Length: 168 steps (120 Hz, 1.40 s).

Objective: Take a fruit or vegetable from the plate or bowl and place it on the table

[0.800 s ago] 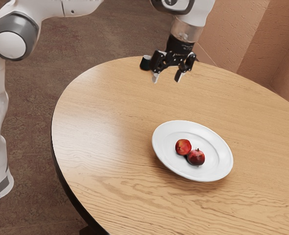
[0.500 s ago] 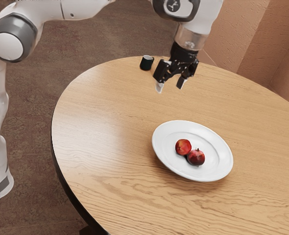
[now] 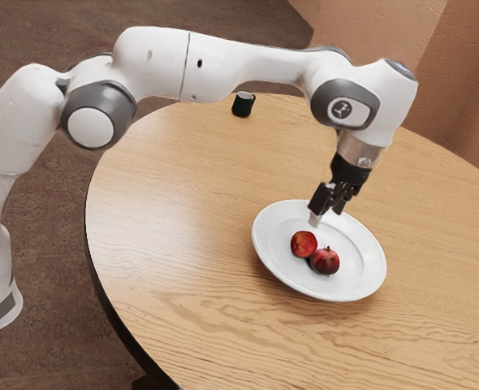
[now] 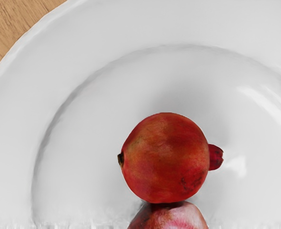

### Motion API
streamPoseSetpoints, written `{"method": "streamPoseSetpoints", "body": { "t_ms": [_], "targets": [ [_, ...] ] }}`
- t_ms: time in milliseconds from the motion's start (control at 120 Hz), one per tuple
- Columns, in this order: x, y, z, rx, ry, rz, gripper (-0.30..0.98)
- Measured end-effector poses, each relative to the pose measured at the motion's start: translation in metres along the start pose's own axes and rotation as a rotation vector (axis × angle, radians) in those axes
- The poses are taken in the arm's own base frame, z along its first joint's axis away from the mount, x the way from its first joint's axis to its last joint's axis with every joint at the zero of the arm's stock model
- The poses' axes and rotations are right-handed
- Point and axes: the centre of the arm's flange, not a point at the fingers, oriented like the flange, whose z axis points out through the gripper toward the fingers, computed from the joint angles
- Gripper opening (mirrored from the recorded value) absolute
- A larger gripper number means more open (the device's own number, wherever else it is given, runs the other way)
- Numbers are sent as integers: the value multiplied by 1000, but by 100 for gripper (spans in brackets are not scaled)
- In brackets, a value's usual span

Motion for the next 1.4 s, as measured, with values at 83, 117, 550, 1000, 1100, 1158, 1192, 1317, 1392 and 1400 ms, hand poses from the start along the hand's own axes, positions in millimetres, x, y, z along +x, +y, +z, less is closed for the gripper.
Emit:
{"method": "streamPoseSetpoints", "body": {
  "t_ms": [83,117,550,1000,1100,1158,1192,1317,1392,1400],
  "targets": [
    [-8,5,10,-6,-21,-6,69],
    [-11,7,13,-7,-28,-8,69],
    [-14,13,43,9,-92,-60,69],
    [-11,24,78,51,-141,-84,69],
    [-11,28,84,48,-146,-85,69],
    [-10,32,89,50,-147,-88,69],
    [-9,35,93,53,-149,-91,69],
    [-8,40,101,57,-156,-90,69],
    [-9,43,105,57,-159,-88,69],
    [-9,43,106,57,-159,-88,69]
  ]
}}
